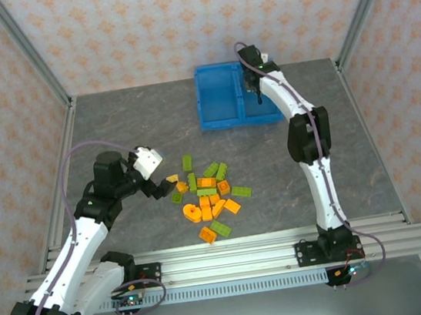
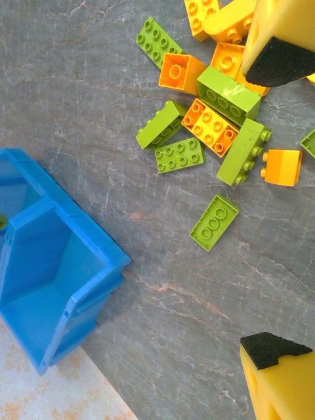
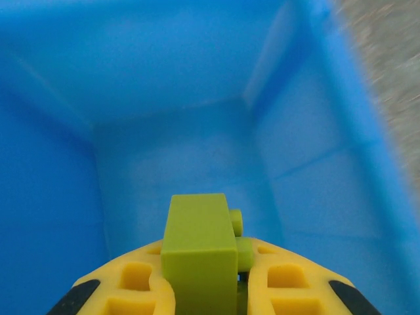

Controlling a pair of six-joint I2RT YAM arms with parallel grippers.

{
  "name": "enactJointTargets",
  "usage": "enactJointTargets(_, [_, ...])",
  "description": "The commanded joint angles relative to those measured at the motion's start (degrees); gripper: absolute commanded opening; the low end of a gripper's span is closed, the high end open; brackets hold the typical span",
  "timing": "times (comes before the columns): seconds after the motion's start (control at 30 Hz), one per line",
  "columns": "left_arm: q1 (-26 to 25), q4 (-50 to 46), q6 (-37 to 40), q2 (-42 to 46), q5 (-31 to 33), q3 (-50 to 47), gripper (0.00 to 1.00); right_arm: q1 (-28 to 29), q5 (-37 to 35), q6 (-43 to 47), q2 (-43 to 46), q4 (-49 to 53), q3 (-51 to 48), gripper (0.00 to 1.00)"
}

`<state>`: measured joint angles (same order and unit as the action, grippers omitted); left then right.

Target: Sort the legos into containers by color

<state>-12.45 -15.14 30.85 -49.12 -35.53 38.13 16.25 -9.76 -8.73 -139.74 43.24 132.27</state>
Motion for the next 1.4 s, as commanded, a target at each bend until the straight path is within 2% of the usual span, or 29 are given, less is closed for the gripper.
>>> enactJointTargets(0.0, [-0.38, 2.33, -1.45, 0.54, 0.91, -0.3, 1.0, 1.09, 2.82, -0.05, -1.34, 3.59, 3.47, 0.2])
enactJointTargets(0.17, [-0.56, 2.14, -2.11, -1.05, 0.87, 0.44, 1.0, 1.06, 1.89, -1.22, -1.44, 4.74, 4.14, 0.38])
enactJointTargets(0.3, [-0.84, 1.96, -2.11, -1.24, 1.58, 0.59, 1.0, 1.06, -0.5, -0.87, 0.69, 5.71, 3.79, 0.43])
enactJointTargets(0.5, [-1.15, 3.62, -3.94, -1.5, 3.36, 0.07, 1.0, 1.06, -0.89, -0.05, 7.64, 6.8, 0.88, 0.43])
enactJointTargets(0.63, [-1.87, 4.31, -10.23, -1.57, 6.53, 1.18, 1.0, 1.05, 0.75, -1.72, 19.43, 3.1, -10.94, 0.43])
enactJointTargets(0.8, [-5.42, -1.74, -20.39, -4.51, 10.37, 8.6, 1.0, 1.21, 6.05, -5.48, 38.59, -2.23, -32.72, 0.45])
enactJointTargets(0.97, [-11.8, -10.99, -34.97, -14.86, 15.35, 19.73, 0.99, 1.42, 11.55, -8.79, 60.42, -7.44, -55.36, 0.64])
enactJointTargets(1.0, [-14.04, -11.83, -36.15, -17.2, 16.54, 21.16, 0.99, 1.42, 11.37, -9.58, 63.49, -7.32, -58.19, 0.68])
enactJointTargets(1.1, [-23.97, -12.99, -36.65, -24.64, 26.48, 25.31, 0.99, 1.3, 8.11, -12.18, 71.53, -5.68, -64.76, 0.85])
enactJointTargets(1.17, [-27.64, -12.99, -39.04, -31.3, 28.27, 28.61, 0.98, 1.16, 5.42, -13.96, 76.09, -4.58, -67.84, 0.95])
enactJointTargets(1.27, [-28.6, -12.9, -45.79, -40.91, 26.69, 33.08, 0.88, 1.06, 3.8, -15.2, 79.6, -2.71, -69.97, 1.0])
enactJointTargets(1.37, [-28.67, -14.77, -51.38, -48.83, 27.74, 36.62, 0.78, 1.06, 3.11, -15.83, 80.89, -0.53, -70.57, 0.99])
